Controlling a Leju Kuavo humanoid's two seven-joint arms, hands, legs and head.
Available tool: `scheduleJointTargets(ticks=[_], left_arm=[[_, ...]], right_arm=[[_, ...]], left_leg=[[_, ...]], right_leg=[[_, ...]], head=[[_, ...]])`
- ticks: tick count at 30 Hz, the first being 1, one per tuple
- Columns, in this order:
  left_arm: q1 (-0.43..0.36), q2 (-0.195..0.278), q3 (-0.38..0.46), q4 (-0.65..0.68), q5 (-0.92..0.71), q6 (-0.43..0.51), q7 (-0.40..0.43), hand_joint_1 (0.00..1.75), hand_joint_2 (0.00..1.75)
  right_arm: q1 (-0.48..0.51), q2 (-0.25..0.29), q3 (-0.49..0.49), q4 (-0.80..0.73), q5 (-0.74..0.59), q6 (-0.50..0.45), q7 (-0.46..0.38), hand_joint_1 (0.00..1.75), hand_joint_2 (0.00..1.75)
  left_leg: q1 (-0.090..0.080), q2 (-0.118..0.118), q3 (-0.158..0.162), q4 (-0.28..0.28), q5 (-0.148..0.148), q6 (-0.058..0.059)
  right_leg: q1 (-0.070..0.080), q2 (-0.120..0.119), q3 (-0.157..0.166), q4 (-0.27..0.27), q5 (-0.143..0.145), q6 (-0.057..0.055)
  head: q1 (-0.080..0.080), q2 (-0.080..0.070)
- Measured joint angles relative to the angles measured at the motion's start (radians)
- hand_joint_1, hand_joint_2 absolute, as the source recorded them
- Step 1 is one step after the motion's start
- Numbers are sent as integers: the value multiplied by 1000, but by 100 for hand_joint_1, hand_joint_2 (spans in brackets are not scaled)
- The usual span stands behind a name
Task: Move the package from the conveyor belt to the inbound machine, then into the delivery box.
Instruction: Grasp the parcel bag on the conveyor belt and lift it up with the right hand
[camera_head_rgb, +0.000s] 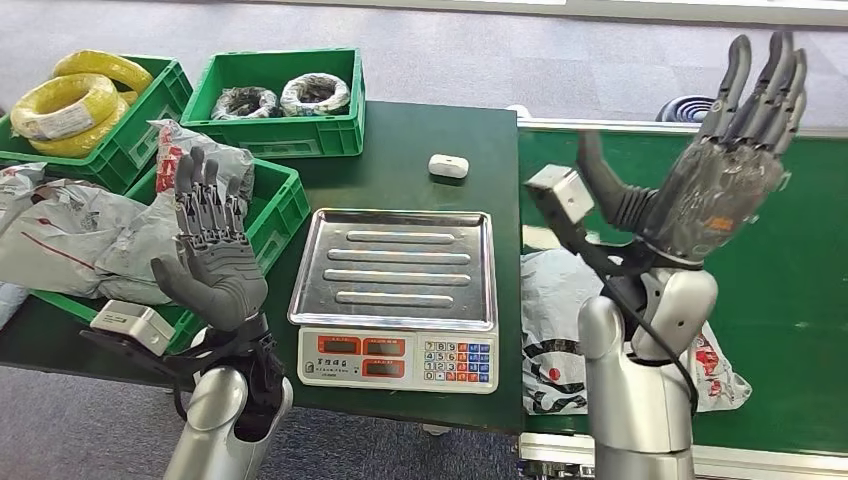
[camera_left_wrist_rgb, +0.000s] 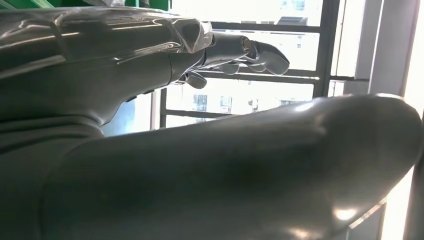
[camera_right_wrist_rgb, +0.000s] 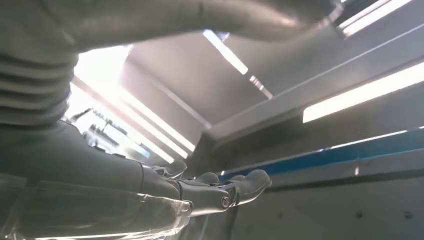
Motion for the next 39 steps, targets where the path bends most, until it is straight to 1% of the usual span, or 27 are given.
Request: scheduleJointTargets(ticks=[3, 7, 11, 15, 16, 17, 18, 20, 21, 22, 23, 26, 28, 30, 32, 35, 37, 39], left_arm=[[22, -1, 9, -3, -5, 1, 0, 0, 0], [53, 6, 19, -14, 5, -2, 0, 0, 0], [83, 19, 22, -24, 17, -5, 0, 0, 0], [112, 33, 25, -39, 25, -1, 0, 0, 0], [118, 36, 26, -43, 26, 0, 0, 0, 0], [125, 39, 28, -48, 26, 1, 0, 0, 0], [131, 43, 31, -54, 27, 1, 0, 0, 0], [143, 49, 36, -66, 27, -2, 0, 0, 0], [148, 51, 39, -71, 28, -4, 0, 0, 0], [153, 54, 41, -76, 28, -6, 0, 0, 0], [157, 56, 43, -79, 28, -6, 0, 0, 0], [164, 61, 47, -86, 28, -7, 0, 0, 0], [164, 64, 49, -87, 28, -11, 0, 0, 0], [164, 66, 50, -89, 28, -18, 0, 0, 0], [164, 68, 55, -90, 28, -29, 0, 0, 0], [164, 70, 63, -90, 28, -48, 0, 0, 0], [163, 71, 67, -89, 28, -56, 0, 0, 0], [161, 72, 71, -89, 28, -61, 0, 0, 0]], right_arm=[[-107, -63, -90, 137, 13, -28, 16, 0, 175], [-230, -162, -184, 352, 13, -78, 22, 0, 175], [-302, -246, -253, 512, 27, -94, 39, 0, 175], [-382, -324, -313, 715, 41, -95, 80, 0, 175], [-401, -339, -323, 770, 41, -82, 89, 0, 175], [-422, -351, -332, 824, 36, -49, 97, 0, 175], [-443, -360, -341, 879, 24, 13, 104, 0, 175], [-478, -370, -366, 977, -12, 190, 112, 0, 175], [-488, -373, -379, 1017, -27, 264, 114, 0, 175], [-493, -374, -389, 1051, -36, 308, 115, 0, 175], [-496, -375, -396, 1077, -39, 325, 116, 0, 175], [-512, -376, -413, 1138, -44, 333, 117, 0, 175], [-523, -376, -424, 1166, -58, 376, 113, 0, 175], [-526, -376, -439, 1187, -86, 469, 102, 0, 175], [-522, -373, -457, 1205, -112, 586, 87, 0, 175], [-509, -367, -483, 1228, -146, 738, 50, 0, 175], [-496, -363, -499, 1239, -163, 804, 23, 0, 175], [-484, -359, -513, 1248, -174, 841, 3, 0, 175]], left_leg=[[0, -1, 0, 0, 0, 0], [0, -2, 0, 0, 0, 0], [0, -2, -1, 0, 0, 0], [0, -2, -2, 0, 0, 0], [0, -2, -2, 0, 0, 0], [0, -1, -1, 0, 0, 0], [0, 0, -1, 0, 0, 0], [0, 0, 0, 0, 0, 0], [0, -1, 0, 0, 0, 0], [0, -1, 0, 0, 0, 0], [0, -1, -1, 0, 0, 0], [0, -1, -1, 0, 0, 0], [0, -1, -1, 0, 0, 0], [0, -1, -1, 0, 0, 0], [0, -1, -1, 0, 0, 0], [0, -1, -1, 0, 0, 0], [0, -1, -1, 0, 0, 0], [0, -1, -1, 0, 0, 0]], right_leg=[[0, 0, 0, 0, 0, 0], [0, -1, 0, 0, 0, 0], [0, -1, 0, 0, 0, 0], [0, -2, 0, 0, 0, 0], [0, -2, 0, 0, 0, 0], [0, -2, 0, 0, 0, 0], [0, -1, 0, 0, 0, 0], [0, -1, 0, 0, 0, 0], [0, -1, 0, 0, 0, 0], [0, -2, 0, 0, 0, 0], [0, -2, 0, 0, 0, 0], [0, -2, -1, 0, 0, 0], [0, -2, -1, 0, 0, 0], [0, -2, -1, 0, 0, 0], [0, -2, -1, 0, 0, 0], [0, -2, -1, 0, 0, 0], [0, -2, -1, 0, 0, 0], [0, -2, -1, 0, 0, 0]], head=[[0, 0], [0, 0], [0, 0], [0, 0], [0, 0], [0, 0], [0, 0], [0, 0], [0, 0], [0, 0], [-1, 0], [-1, 0], [-1, 0], [0, 0], [0, 0], [0, 0], [-1, 0], [-1, 0]])
